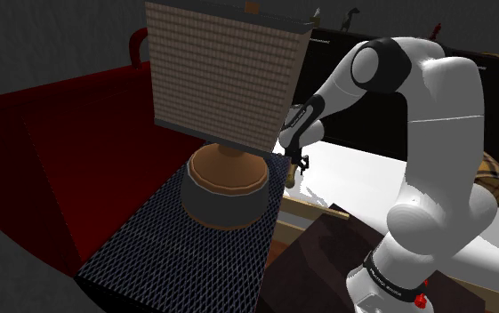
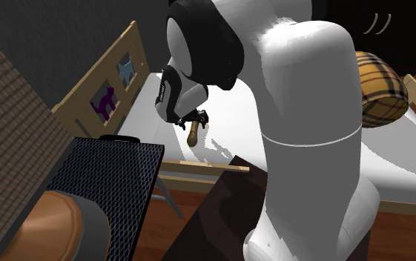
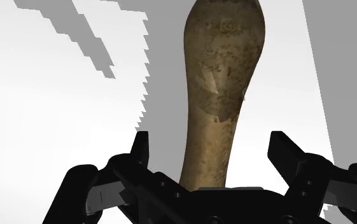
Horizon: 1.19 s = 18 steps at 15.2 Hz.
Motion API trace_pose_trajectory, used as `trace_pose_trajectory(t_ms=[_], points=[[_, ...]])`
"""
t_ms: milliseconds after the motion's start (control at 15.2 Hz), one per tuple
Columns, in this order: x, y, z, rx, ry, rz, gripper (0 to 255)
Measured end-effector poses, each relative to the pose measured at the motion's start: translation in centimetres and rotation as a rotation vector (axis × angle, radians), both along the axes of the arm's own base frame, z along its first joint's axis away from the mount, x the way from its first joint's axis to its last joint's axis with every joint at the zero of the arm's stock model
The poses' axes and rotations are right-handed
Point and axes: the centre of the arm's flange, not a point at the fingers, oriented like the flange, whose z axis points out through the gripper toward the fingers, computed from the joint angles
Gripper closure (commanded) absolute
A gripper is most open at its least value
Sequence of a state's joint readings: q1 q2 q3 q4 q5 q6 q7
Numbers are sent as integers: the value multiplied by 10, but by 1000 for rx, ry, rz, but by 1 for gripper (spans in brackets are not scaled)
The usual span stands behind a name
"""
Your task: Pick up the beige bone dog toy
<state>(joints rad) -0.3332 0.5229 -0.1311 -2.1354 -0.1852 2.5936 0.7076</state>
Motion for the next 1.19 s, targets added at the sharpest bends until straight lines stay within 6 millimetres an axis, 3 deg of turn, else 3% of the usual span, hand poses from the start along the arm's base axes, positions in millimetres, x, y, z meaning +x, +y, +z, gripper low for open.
trace_pose_trajectory(t_ms=[66, 792, 1188], points=[[0, 0, -1, 0, 0, 0, 255], [0, 0, -1, 0, -1, -1, 255], [1, -2, 28, 0, -1, 0, 255]])
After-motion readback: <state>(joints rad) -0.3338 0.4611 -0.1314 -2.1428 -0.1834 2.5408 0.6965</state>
